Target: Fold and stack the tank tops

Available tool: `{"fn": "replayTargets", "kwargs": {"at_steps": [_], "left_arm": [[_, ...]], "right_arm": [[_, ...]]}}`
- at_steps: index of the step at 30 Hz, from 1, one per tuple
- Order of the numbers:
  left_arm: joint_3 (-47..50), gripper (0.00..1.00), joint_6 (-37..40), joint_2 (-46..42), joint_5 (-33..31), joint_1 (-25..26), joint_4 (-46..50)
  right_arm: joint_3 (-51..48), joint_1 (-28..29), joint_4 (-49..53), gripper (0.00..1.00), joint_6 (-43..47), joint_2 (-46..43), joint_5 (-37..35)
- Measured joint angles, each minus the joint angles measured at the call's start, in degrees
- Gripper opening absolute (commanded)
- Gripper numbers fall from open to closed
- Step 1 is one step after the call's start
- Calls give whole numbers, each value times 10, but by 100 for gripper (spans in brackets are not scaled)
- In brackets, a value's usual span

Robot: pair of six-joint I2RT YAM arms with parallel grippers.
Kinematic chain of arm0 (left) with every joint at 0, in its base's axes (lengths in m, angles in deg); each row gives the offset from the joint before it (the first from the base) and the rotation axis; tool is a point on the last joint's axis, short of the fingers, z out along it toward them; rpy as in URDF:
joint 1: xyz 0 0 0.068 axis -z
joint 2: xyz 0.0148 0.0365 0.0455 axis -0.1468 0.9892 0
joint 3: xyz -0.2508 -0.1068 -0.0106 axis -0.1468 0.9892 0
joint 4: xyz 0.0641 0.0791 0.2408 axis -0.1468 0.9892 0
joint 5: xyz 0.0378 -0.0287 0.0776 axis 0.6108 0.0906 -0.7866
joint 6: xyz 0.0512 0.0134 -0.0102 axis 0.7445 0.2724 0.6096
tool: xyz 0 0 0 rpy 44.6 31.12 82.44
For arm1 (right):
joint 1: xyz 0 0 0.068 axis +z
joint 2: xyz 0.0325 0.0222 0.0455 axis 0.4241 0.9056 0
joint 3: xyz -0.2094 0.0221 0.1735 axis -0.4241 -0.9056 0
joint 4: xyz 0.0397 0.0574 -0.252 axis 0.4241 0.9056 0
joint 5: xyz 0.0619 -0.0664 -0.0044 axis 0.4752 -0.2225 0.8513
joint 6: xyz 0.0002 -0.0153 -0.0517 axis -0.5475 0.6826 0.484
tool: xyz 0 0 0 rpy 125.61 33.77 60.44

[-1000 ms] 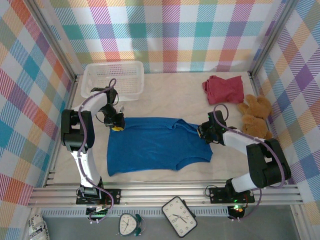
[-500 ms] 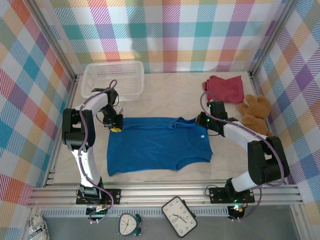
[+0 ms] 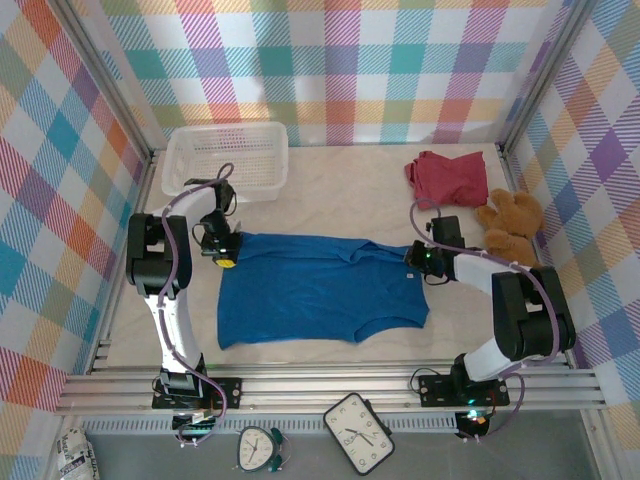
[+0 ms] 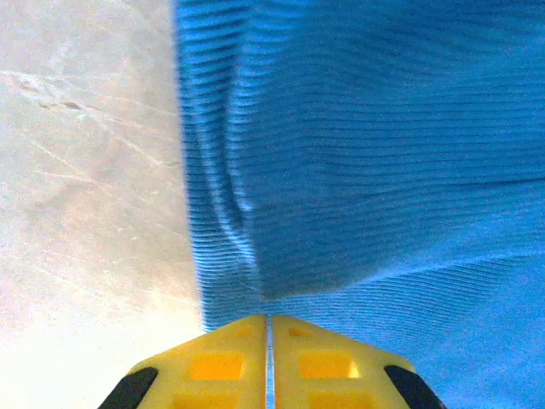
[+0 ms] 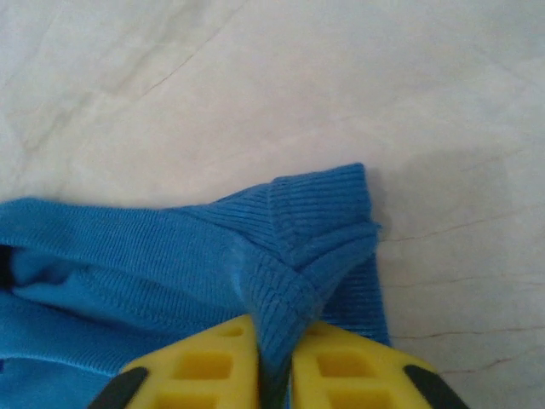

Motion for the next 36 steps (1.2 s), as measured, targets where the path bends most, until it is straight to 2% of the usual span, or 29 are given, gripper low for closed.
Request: {"fn": "replayTargets", "kwargs": {"at_steps": [5,10,15,19,22,27,32,36], "left_arm": [[0,9,0,6,-14,-3,1],[-2,9,0,6,-14,-3,3],[-2,12,-1,-12,-14,-3,16],[-9,17,-9,-58,7,-3,27],[-20,18,-19,-87,37,4,28],[-7,23,-48,-97,92,26,-4],[83,32,-89,-102,122,54,-58],[164,38,-124,-143,122,62,-80]], "right_arm": [[0,-17,0,36,-36,11,8],[0,-21,1,41,-46,6,24],[-3,-21,49,58,-37,-75,21],[-3,-21,63,61,-38,-158,43],[-2,-15,50,59,-40,-169,83],[6,36,17,65,-10,-125,141],[31,118,10,64,73,-89,193],[58,177,42,62,163,-82,209]]}}
